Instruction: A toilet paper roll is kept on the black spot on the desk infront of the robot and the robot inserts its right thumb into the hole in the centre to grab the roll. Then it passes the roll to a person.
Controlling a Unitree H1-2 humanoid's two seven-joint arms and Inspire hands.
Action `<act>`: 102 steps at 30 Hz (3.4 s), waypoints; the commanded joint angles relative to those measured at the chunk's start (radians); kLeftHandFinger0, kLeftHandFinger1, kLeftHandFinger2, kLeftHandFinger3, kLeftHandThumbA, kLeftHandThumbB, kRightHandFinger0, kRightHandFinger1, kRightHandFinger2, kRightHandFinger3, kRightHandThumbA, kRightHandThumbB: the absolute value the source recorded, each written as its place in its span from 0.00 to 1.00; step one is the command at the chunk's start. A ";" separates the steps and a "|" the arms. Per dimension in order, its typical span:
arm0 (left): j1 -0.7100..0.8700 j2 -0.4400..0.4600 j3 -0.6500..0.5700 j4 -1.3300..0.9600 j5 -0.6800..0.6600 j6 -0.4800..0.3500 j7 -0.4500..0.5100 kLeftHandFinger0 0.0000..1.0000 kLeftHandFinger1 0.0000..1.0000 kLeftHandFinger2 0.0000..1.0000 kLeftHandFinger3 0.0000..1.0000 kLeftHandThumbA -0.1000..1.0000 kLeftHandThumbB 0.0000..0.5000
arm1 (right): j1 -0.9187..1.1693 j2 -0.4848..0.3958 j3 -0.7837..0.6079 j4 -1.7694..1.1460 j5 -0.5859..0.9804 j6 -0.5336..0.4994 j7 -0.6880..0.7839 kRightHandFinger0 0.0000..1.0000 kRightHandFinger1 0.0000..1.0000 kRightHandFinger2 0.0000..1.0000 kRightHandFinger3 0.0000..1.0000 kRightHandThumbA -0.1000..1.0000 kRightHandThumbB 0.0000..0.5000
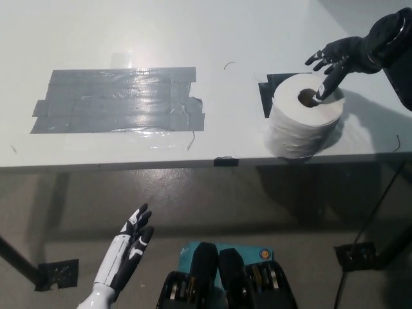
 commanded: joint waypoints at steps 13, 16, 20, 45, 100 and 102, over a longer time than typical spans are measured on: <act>-0.031 0.008 -0.001 -0.041 0.007 -0.015 -0.018 1.00 1.00 1.00 1.00 0.96 0.05 | -0.056 0.013 0.072 0.022 -0.096 -0.062 -0.060 1.00 1.00 1.00 1.00 1.00 0.68; -0.032 0.008 -0.002 -0.040 0.009 -0.020 -0.019 1.00 1.00 1.00 1.00 0.95 0.04 | -0.068 0.018 0.053 0.037 -0.078 -0.076 -0.054 1.00 1.00 1.00 1.00 1.00 0.68; -0.036 0.010 -0.003 -0.045 0.007 -0.012 -0.025 1.00 1.00 1.00 1.00 0.95 0.04 | -0.069 0.021 0.042 0.036 -0.073 -0.085 -0.058 1.00 1.00 1.00 1.00 1.00 0.69; -0.074 0.015 -0.009 -0.060 0.014 0.016 -0.049 1.00 1.00 1.00 1.00 0.95 0.05 | -0.033 0.064 0.077 0.071 -0.141 -0.091 -0.116 1.00 1.00 1.00 1.00 1.00 0.70; -0.150 0.006 0.012 -0.023 0.010 0.015 -0.034 1.00 1.00 1.00 1.00 0.98 0.04 | 0.320 0.277 -1.396 -0.366 0.924 0.203 -0.399 0.00 0.24 0.76 1.00 0.00 0.32; -0.153 0.003 0.015 -0.017 0.006 0.003 -0.030 1.00 1.00 1.00 1.00 0.99 0.04 | 0.325 0.306 -1.347 -0.441 0.997 0.203 -0.436 0.00 0.26 0.79 1.00 0.00 0.31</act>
